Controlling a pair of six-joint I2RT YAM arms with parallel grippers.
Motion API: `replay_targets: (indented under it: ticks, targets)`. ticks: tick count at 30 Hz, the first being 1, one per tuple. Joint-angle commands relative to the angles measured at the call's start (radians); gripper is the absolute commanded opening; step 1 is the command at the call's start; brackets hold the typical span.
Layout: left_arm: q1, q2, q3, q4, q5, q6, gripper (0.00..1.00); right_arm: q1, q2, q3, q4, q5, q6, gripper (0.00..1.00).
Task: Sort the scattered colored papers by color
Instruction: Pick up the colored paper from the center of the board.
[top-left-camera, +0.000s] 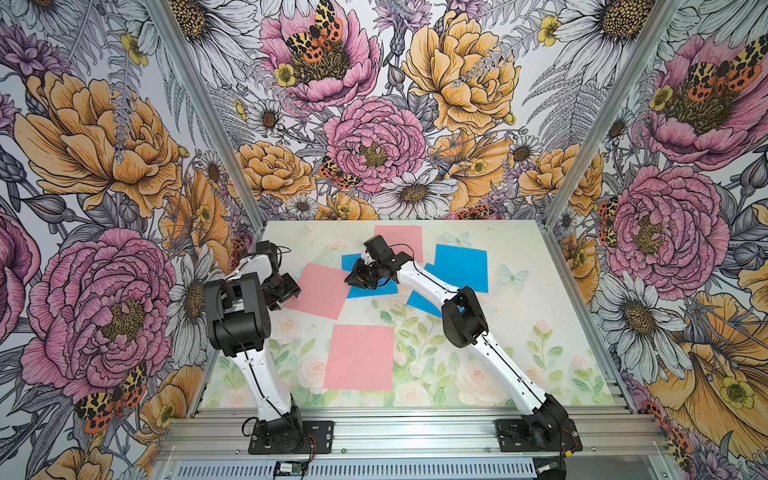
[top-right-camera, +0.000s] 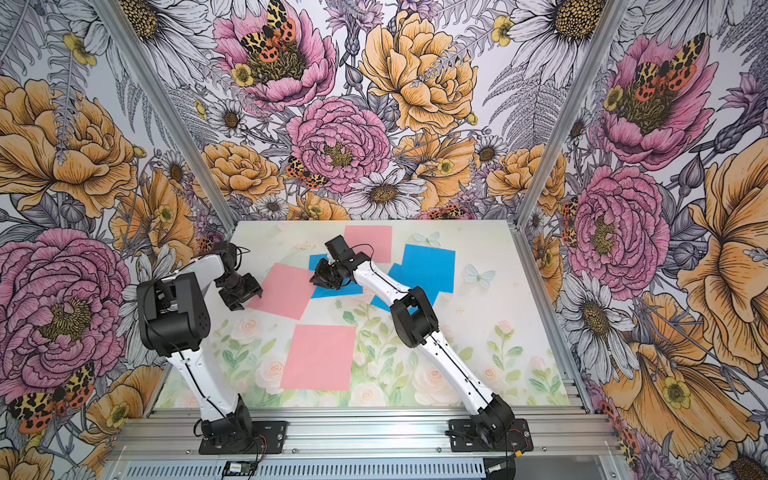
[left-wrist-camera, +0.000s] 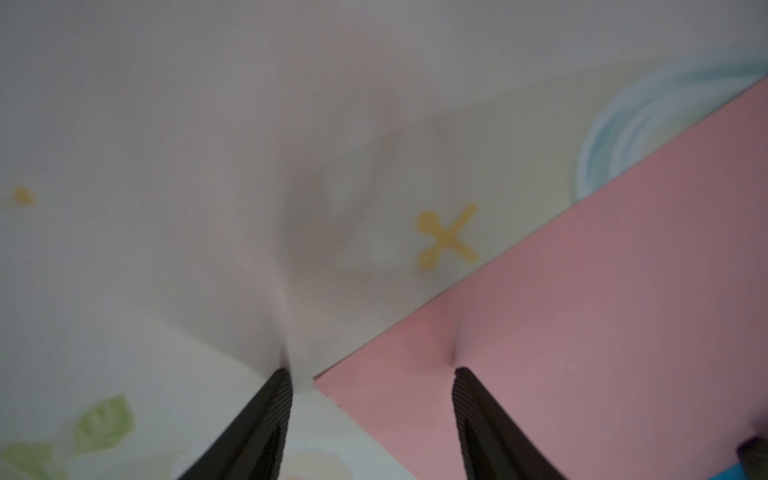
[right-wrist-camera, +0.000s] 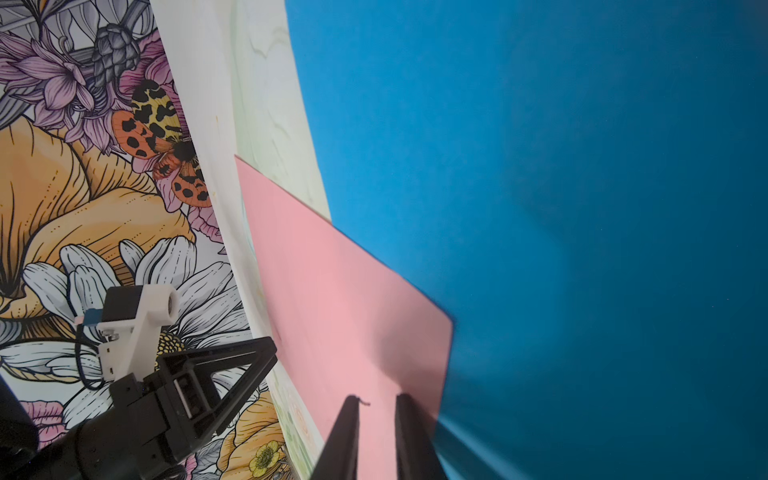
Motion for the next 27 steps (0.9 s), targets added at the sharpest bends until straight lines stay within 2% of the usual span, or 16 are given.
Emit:
replay_targets:
  ticks: [1,13,17,22,27]
  targets:
    - [-0.003,0.072,-0.036,0.096,0.150,0.007,0.65,-0.015,0.038,-0.015,-0.059,0.021,-0.008,0.20]
    - [-0.025,0.089,-0.035,0.102,0.153,0.001,0.66,-0.017,0.038,-0.013,-0.059,0.021,-0.011,0.20]
    - [-0.042,0.092,-0.049,0.124,0.189,-0.001,0.67,-0.017,0.037,-0.014,-0.059,0.021,-0.012,0.20]
    - [-0.049,0.088,-0.062,0.157,0.271,-0.021,0.68,-0.017,0.036,-0.013,-0.058,0.021,-0.011,0.20]
    - [-0.037,0.065,-0.108,0.253,0.415,-0.074,0.70,-0.017,0.035,-0.013,-0.059,0.018,-0.013,0.20]
